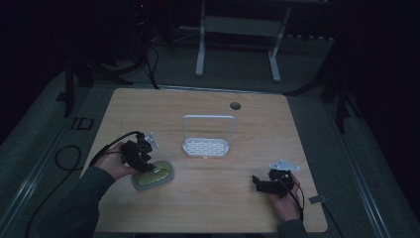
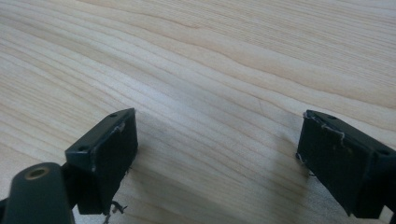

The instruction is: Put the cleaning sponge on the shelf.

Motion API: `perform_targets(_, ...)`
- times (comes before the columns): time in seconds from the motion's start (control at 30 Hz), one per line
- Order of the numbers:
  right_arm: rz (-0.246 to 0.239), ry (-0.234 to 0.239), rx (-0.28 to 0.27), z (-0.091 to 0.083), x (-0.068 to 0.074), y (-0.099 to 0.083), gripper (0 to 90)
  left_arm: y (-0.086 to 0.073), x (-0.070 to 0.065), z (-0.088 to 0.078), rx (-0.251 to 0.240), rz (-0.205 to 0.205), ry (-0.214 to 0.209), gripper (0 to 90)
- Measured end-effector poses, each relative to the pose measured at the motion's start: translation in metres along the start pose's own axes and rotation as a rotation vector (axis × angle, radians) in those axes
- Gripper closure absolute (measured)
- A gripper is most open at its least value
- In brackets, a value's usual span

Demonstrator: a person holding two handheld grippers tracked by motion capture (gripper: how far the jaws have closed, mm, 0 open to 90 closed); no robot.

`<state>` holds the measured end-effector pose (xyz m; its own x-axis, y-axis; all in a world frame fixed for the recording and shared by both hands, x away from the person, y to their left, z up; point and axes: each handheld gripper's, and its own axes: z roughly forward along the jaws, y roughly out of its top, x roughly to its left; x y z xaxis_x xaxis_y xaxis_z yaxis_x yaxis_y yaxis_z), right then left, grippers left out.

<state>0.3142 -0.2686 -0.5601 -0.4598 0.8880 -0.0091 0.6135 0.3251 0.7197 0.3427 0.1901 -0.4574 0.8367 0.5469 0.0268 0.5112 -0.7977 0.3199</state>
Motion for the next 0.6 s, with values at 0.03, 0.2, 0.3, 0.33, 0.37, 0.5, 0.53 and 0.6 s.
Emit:
perform_targets(0.03, 0.000, 0.000, 0.000, 0.0000, 0.0000, 0.0000, 11.8, 0.0008, 0.0001, -0.0001, 0.006, 0.002, -0.002, 57.2)
perform_targets(0.2, 0.000, 0.000, 0.000, 0.0000, 0.0000, 0.0000, 11.8, 0.0041, 0.0005, 0.0018, 0.037, 0.023, -0.011, 57.2)
perform_targets(0.3, -0.001, 0.000, 0.000, 0.0000, 0.0000, 0.0000, 11.8, 0.0055, 0.0008, 0.0031, 0.049, 0.027, -0.018, 57.2)
perform_targets(0.33, -0.001, 0.000, 0.000, 0.0000, 0.0000, 0.0000, 11.8, 0.0061, 0.0011, 0.0033, 0.054, 0.032, -0.019, 57.2)
perform_targets(0.37, -0.001, 0.000, 0.000, 0.0000, 0.0000, 0.0000, 11.8, 0.0066, 0.0013, 0.0035, 0.058, 0.034, -0.022, 57.2)
perform_targets(0.5, -0.001, 0.000, 0.000, 0.0000, 0.0000, 0.0000, 11.8, 0.0083, 0.0009, 0.0040, 0.073, 0.045, -0.027, 56.6)
perform_targets(0.53, -0.001, 0.000, 0.000, 0.0000, 0.0000, 0.0000, 11.8, 0.0093, -0.0001, 0.0048, 0.083, 0.051, -0.030, 56.6)
perform_targets(0.6, -0.001, 0.000, 0.000, 0.0000, -0.0001, 0.0000, 11.8, 0.0101, -0.0006, 0.0059, 0.094, 0.054, -0.040, 56.0)
